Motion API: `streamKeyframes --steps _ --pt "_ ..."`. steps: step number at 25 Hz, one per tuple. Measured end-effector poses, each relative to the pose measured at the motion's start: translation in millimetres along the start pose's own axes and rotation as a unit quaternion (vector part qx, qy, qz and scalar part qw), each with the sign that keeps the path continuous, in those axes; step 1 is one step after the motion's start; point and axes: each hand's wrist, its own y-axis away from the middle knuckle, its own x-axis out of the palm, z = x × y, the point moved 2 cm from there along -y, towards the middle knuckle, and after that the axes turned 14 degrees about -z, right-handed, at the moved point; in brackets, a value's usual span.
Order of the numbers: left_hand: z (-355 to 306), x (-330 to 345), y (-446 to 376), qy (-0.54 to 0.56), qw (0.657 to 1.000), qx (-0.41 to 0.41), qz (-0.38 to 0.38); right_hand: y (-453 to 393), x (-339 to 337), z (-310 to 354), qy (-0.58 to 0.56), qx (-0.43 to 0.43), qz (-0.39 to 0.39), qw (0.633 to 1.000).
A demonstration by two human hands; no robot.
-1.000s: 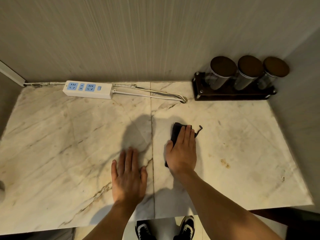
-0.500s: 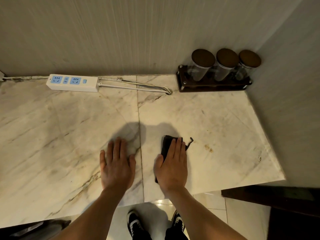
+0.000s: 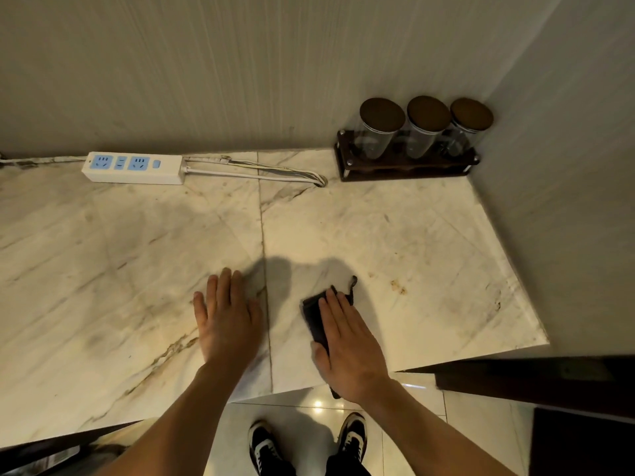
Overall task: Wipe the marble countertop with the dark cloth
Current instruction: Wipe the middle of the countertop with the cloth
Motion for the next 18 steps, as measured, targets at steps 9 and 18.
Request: streamKeyframes --steps 9,18 --pt "-45.0 26.0 7.5 -0.005 1.0 -0.004 -0.004 -21.2 -16.2 -43.4 -0.018 -0.215 0.096 0.972" --pt "-45.6 31.8 7.6 -0.065 0.998 -0.008 0.019 -70.8 -11.9 -64.8 -0.027 -0.261 0.121 0.957"
